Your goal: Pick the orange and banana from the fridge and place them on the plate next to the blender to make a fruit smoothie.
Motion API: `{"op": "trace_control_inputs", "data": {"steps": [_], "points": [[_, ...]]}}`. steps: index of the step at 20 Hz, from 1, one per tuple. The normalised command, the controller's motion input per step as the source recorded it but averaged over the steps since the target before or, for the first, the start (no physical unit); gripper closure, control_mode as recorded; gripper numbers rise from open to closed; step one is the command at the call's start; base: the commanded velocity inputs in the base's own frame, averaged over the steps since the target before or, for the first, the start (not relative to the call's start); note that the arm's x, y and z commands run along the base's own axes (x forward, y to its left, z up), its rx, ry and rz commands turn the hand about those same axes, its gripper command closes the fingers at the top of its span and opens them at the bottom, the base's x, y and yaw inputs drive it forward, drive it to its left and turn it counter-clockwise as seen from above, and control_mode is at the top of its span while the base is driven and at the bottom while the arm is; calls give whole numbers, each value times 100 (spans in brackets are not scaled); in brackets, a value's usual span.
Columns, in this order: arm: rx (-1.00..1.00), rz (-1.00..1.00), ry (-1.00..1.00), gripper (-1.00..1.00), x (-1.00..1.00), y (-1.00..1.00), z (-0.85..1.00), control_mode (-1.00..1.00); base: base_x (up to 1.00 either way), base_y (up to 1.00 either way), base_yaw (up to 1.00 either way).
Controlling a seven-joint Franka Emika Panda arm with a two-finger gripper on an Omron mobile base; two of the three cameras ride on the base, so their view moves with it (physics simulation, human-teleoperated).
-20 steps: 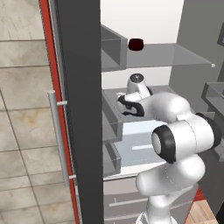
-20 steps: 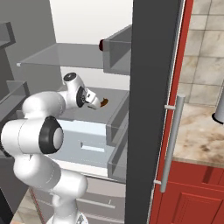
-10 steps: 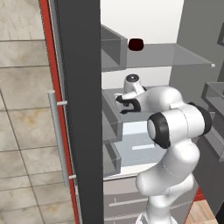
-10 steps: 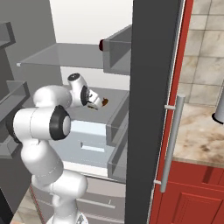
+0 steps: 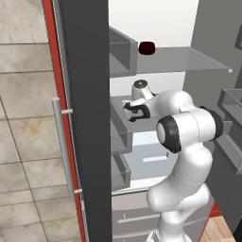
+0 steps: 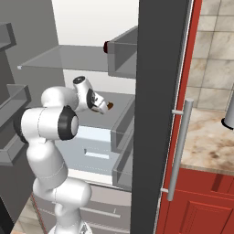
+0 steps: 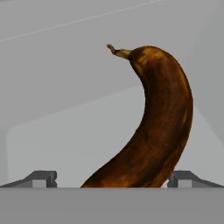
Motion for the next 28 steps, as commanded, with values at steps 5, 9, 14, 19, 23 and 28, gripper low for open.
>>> {"op": "trace_control_inputs", "data": {"steps": [5, 9, 14, 19, 23, 28], "points": [[0, 0, 0, -100, 25, -1, -9, -100, 0, 0, 0], [0, 0, 0, 100, -5, -32, -58, -100, 0, 0, 0], [0, 0, 0, 100, -1, -25, -33, -100, 0, 0, 0], [0, 0, 0, 100, -1, 0, 0, -100, 0, 0, 0], [0, 0, 0, 100, -41, 0, 0, -100, 0, 0, 0], [0, 0, 0, 100, -93, 0, 0, -100, 0, 0, 0]]}}
